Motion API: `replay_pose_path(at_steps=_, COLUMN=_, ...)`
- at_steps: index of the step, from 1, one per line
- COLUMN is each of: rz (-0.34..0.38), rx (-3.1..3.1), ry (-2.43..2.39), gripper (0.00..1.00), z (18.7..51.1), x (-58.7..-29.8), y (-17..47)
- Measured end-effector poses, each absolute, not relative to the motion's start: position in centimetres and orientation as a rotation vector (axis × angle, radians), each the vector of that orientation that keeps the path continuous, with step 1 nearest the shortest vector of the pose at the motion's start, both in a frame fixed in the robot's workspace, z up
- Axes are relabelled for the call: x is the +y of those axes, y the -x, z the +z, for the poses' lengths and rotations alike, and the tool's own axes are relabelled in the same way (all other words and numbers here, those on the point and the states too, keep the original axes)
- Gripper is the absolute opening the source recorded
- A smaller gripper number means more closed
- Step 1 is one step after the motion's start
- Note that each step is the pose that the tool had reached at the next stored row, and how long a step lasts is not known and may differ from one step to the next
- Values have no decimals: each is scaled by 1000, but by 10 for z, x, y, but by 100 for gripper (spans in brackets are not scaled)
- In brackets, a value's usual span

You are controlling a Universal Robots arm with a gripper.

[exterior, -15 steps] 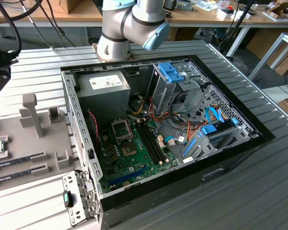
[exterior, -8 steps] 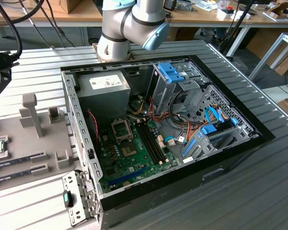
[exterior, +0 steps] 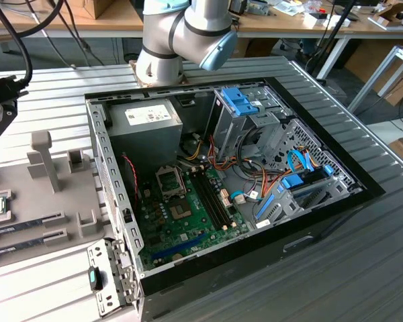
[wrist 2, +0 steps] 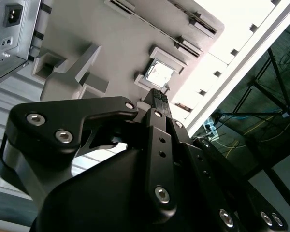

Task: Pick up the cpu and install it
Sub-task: 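Reach for the cpu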

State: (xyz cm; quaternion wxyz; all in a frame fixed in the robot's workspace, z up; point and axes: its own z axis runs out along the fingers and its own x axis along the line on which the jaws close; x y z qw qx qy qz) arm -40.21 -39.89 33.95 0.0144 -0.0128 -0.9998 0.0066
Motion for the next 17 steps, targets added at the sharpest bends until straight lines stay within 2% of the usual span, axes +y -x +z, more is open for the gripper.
replay_pose_path(at_steps=17, rz=20, rx=-3113, ry=40, gripper=11, z=332, x=-399, y=402)
